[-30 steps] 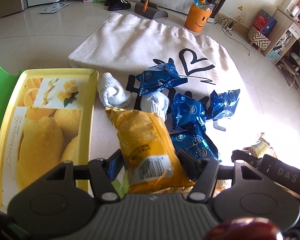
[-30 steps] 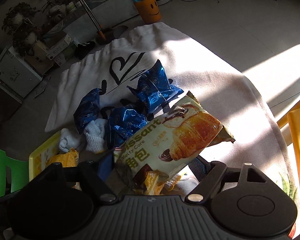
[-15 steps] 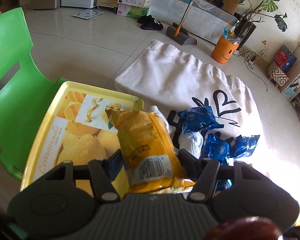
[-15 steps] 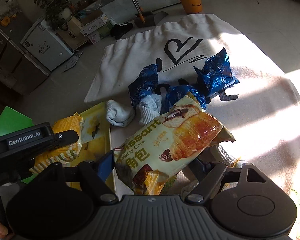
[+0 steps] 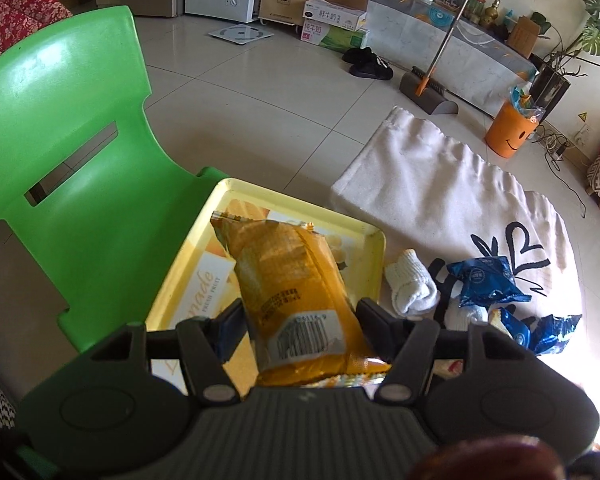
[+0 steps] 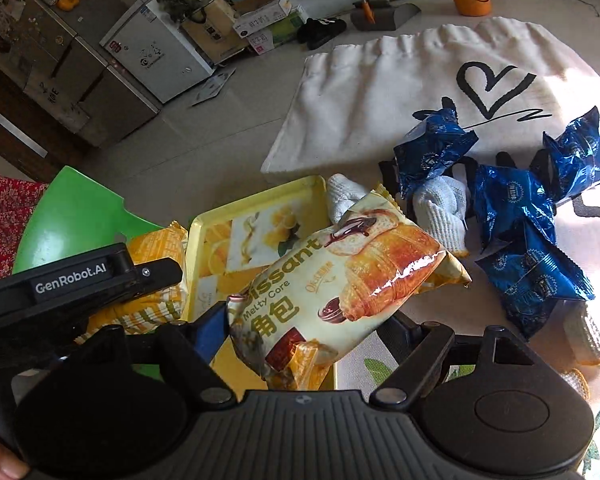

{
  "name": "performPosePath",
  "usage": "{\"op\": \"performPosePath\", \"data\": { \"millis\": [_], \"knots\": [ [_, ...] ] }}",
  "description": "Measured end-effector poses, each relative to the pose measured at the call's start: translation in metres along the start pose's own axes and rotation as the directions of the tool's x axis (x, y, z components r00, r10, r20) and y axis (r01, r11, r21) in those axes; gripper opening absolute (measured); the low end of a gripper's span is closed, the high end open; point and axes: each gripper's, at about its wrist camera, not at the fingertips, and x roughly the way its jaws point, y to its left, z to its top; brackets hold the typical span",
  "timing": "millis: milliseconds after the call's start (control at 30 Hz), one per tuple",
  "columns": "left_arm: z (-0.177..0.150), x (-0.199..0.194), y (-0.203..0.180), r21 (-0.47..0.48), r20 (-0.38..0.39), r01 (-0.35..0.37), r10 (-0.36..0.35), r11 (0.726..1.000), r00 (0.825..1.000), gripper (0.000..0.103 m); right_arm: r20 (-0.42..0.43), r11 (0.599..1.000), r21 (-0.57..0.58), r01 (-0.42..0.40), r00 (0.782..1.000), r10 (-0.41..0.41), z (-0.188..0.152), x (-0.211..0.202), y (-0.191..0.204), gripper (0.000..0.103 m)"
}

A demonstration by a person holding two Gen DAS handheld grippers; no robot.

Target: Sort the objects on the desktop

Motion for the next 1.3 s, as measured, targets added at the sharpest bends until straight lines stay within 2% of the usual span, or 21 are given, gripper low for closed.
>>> {"op": "performPosePath", "data": {
  "millis": [67,167,267,367,500,667,800,900,967,1100,1300],
  "knots": [
    [0.003,0.010,0.008,-0.023,-0.018,-0.041,0.041,0.999,0.999,0.061,-0.010,1.000,-0.008,-0.024,1.000,0.024,0.002,0.010,0.004,0.080],
    [0.010,0.023,0.015,-0.051,-0.053,-0.055,0.052,0.997,0.997,0.061,-0.025,0.998,-0.036,-0.042,0.999,0.041,0.003,0.025,0.009,0.080],
    [0.018,0.029,0.015,-0.033,-0.055,-0.076,0.074,0.997,0.996,0.061,-0.058,0.997,-0.041,-0.070,0.996,0.068,0.002,0.038,0.012,0.080],
    [0.026,0.036,0.017,-0.025,-0.077,-0.068,0.066,0.997,0.995,0.061,-0.078,0.994,-0.064,-0.094,0.993,0.089,0.001,0.047,0.019,0.080],
    [0.035,0.042,0.021,0.008,-0.084,-0.097,0.098,0.995,0.992,0.061,-0.108,0.988,-0.079,-0.130,0.987,0.121,-0.004,0.062,0.029,0.080],
    [0.047,0.051,0.032,0.035,-0.101,-0.099,0.102,0.994,0.990,0.061,-0.140,0.982,-0.111,-0.153,0.981,0.137,-0.010,0.077,0.041,0.080],
    [0.050,0.062,0.043,-0.008,-0.133,-0.111,0.109,0.994,0.985,0.062,-0.159,0.980,-0.117,-0.163,0.977,0.143,-0.013,0.089,0.050,0.083],
    [0.050,0.065,0.045,-0.010,-0.140,-0.128,0.126,0.992,0.982,0.076,-0.172,0.976,-0.132,-0.174,0.974,0.150,-0.013,0.095,0.056,0.086],
    [0.052,0.062,0.045,-0.011,-0.120,-0.143,0.141,0.990,0.983,0.093,-0.169,0.975,-0.135,-0.175,0.974,0.151,-0.014,0.095,0.057,0.086],
    [0.057,0.053,0.044,-0.030,-0.077,-0.151,0.149,0.988,0.986,0.095,-0.170,0.973,-0.136,-0.187,0.972,0.163,-0.011,0.089,0.056,0.087],
    [0.059,0.047,0.031,-0.040,-0.053,-0.110,0.108,0.993,0.993,0.097,-0.140,0.973,-0.164,-0.163,0.980,0.141,-0.003,0.070,0.046,0.087]
  ]
}}
